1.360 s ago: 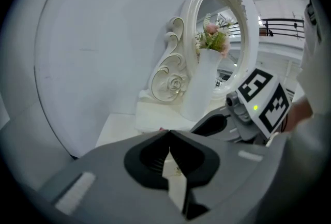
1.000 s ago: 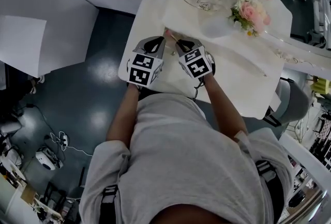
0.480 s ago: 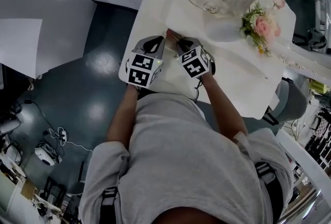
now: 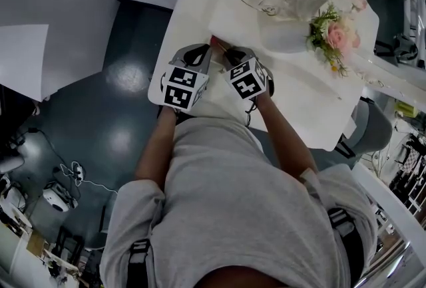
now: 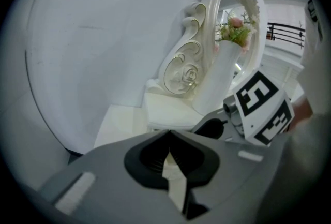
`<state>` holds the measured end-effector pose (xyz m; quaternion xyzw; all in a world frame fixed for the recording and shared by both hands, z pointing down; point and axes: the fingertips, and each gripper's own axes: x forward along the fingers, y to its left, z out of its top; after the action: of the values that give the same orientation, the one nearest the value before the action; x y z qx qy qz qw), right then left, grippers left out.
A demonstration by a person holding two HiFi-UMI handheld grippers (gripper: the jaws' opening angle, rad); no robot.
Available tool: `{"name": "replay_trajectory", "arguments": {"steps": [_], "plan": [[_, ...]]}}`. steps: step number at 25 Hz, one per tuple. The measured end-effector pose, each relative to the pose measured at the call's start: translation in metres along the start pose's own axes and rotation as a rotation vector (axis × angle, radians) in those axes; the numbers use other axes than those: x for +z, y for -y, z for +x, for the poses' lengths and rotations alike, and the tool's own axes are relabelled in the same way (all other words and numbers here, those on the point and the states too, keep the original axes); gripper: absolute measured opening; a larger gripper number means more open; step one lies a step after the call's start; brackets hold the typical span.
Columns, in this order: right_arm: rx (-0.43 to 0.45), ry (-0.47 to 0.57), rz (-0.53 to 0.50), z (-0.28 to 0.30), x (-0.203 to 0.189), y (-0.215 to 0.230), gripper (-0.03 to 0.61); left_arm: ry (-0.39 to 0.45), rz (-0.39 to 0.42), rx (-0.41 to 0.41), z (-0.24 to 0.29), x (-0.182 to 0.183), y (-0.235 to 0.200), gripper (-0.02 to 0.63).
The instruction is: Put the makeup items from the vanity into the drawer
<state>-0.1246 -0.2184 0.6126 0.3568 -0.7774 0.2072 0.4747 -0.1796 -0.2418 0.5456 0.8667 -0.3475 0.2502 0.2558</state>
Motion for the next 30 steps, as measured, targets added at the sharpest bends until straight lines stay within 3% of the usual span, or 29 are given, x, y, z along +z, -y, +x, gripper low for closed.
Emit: {"name": "replay_trajectory", "arguments": {"steps": [18,25,30], "plan": [[-0.001,0.03,0.013,-0.003,0.0,-0.001,0.067,-0.016,0.031,0.028,-0.016,-0.009,0.008,0.003],[-0.007,0.101,0.057,-0.014,0.001,-0.003,0.08,-0.012,0.064,0.031,-0.025,-0.012,0.022,0.003],[-0.017,0.194,0.127,-0.034,-0.004,-0.005,0.053,-0.011,0.106,0.011,-0.025,-0.01,0.041,0.003]]}}
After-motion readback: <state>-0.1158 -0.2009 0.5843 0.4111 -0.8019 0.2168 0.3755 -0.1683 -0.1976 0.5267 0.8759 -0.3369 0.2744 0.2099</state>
